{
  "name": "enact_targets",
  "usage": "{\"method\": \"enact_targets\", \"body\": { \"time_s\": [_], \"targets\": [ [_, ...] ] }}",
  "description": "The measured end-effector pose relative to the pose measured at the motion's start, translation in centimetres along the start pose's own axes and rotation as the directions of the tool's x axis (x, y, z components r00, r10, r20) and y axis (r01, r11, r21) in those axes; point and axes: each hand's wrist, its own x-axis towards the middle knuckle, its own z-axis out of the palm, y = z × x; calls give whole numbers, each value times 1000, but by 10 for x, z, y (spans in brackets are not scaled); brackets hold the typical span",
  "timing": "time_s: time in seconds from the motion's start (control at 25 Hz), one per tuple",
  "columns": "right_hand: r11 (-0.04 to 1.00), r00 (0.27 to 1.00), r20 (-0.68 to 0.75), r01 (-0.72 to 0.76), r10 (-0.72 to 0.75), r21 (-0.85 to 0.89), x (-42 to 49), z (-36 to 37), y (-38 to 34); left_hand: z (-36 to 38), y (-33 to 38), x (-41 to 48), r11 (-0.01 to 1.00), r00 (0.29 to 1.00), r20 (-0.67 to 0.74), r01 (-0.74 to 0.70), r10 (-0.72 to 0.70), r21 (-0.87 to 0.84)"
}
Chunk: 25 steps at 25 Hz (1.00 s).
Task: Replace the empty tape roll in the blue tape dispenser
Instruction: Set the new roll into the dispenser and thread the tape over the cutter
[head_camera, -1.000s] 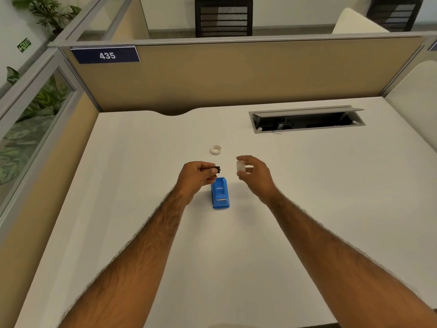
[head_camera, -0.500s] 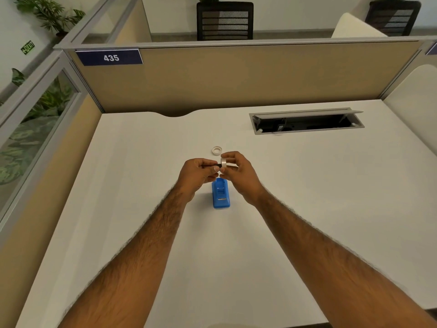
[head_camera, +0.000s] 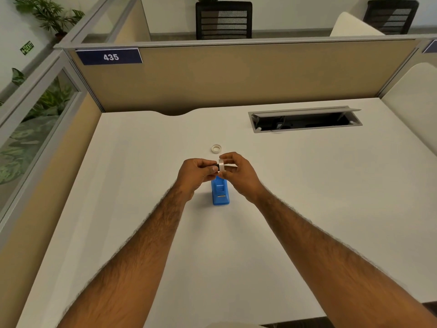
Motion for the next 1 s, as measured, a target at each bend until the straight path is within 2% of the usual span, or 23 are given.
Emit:
{"method": "enact_targets", "body": {
  "time_s": [0.2, 0.6, 0.76, 1.0],
  "targets": [
    [997, 999, 13, 48, -47, -67, -1, 0, 4, 0, -3, -2, 1000, 1000, -14, 25, -25, 15],
    [991, 999, 30, 42, -38, -129, -5, 2, 8, -4, -9, -4, 997, 994, 90, 71, -69, -14],
    [992, 999, 47, 25, -20, -122, -8, 0, 9, -6, -11, -7, 995, 988, 119, 99, -99, 8],
    [979, 998, 64, 18, -5, -201, -6, 2, 17, -8, -9, -8, 989, 983, 130, 118, -130, 94]
  ]
}}
